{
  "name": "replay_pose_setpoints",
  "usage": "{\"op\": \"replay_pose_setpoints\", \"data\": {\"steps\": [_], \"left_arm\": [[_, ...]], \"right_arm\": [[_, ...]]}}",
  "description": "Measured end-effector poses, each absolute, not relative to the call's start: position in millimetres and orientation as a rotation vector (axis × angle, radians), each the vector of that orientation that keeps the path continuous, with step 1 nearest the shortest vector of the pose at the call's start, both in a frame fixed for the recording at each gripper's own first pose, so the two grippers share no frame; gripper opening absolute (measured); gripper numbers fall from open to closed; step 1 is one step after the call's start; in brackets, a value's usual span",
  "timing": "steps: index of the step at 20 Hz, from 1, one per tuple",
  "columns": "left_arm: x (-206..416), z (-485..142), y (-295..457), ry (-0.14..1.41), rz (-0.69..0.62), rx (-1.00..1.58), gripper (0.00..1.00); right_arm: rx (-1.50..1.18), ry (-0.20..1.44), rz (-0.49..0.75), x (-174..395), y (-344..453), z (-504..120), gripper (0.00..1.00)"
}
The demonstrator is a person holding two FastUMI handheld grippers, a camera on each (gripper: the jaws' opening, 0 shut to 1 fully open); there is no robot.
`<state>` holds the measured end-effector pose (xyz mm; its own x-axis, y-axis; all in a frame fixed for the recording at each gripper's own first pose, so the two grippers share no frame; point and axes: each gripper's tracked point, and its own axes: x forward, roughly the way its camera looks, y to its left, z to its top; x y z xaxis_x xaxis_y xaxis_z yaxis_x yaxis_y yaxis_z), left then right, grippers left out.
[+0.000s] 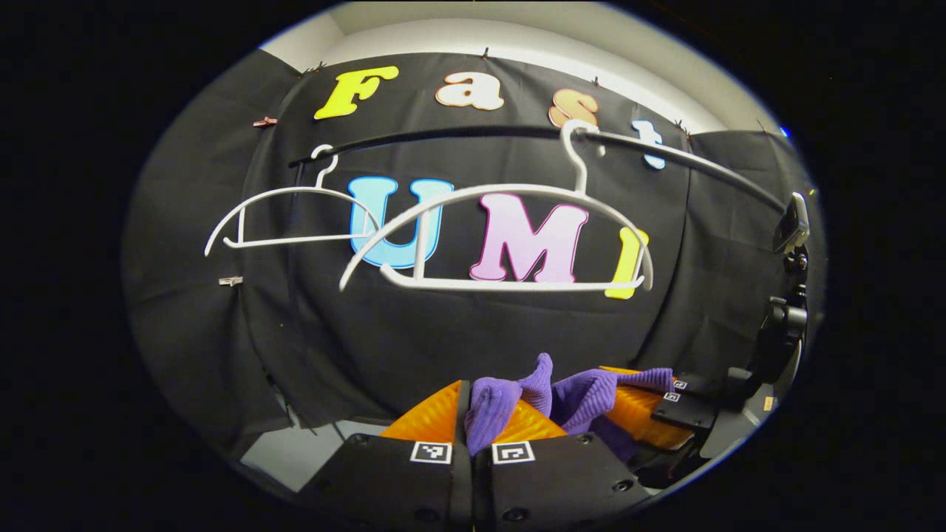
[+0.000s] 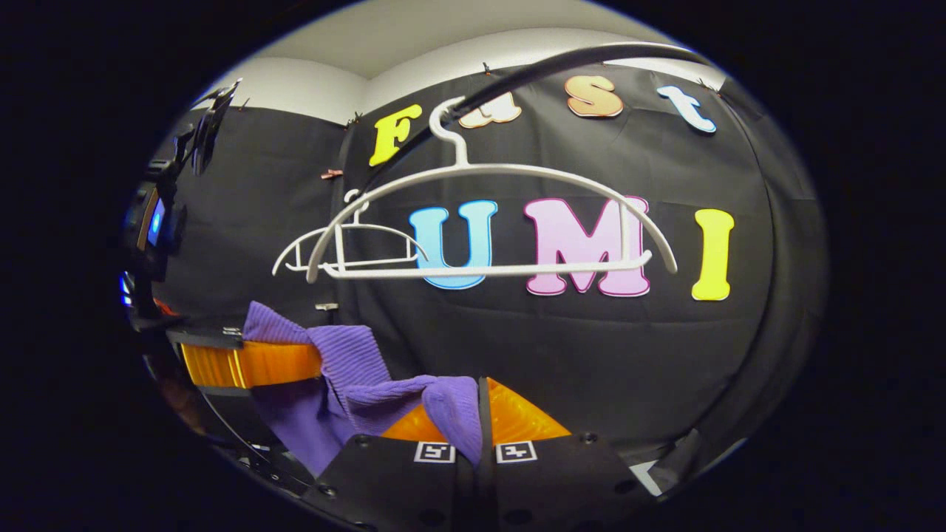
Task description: Grasp the clothes on the hanger with both hands and then place them into the laundry hamper below.
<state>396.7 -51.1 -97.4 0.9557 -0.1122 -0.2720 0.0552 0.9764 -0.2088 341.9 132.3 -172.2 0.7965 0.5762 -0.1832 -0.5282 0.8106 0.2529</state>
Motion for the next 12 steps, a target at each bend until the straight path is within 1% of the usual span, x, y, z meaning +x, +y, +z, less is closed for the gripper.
{"op": "replay_pose_setpoints", "data": {"steps": [1,2,3,4,5,8,10,11,12], "left_arm": [[395.8,-101.3,-52.8,0.291,-0.088,-0.200,0.06],[393.3,-112.3,-53.9,0.313,-0.088,-0.195,0.06],[391.4,-128.2,-54.9,0.346,-0.086,-0.195,0.06],[390.1,-146.7,-56.6,0.382,-0.084,-0.199,0.06],[389.6,-169.0,-58.7,0.420,-0.082,-0.198,0.06],[379.7,-254.0,-68.1,0.577,-0.089,-0.187,0.05],[368.4,-306.4,-71.2,0.681,-0.098,-0.185,0.06],[366.0,-327.6,-74.3,0.726,-0.098,-0.187,0.06],[360.5,-345.2,-78.0,0.767,-0.100,-0.189,0.06]], "right_arm": [[0.188,0.260,0.607,339.2,132.8,-172.4,0.07],[0.179,0.272,0.617,335.2,135.4,-179.7,0.05],[0.168,0.308,0.622,328.5,138.0,-197.2,0.07],[0.166,0.354,0.630,321.1,139.5,-218.1,0.08],[0.167,0.403,0.635,315.4,142.4,-240.7,0.05],[0.124,0.573,0.649,294.6,144.0,-317.2,0.05],[0.092,0.676,0.651,276.7,140.6,-365.8,0.06],[0.077,0.727,0.647,266.7,139.2,-389.8,0.08],[0.069,0.784,0.641,257.3,139.9,-410.8,0.08]]}}
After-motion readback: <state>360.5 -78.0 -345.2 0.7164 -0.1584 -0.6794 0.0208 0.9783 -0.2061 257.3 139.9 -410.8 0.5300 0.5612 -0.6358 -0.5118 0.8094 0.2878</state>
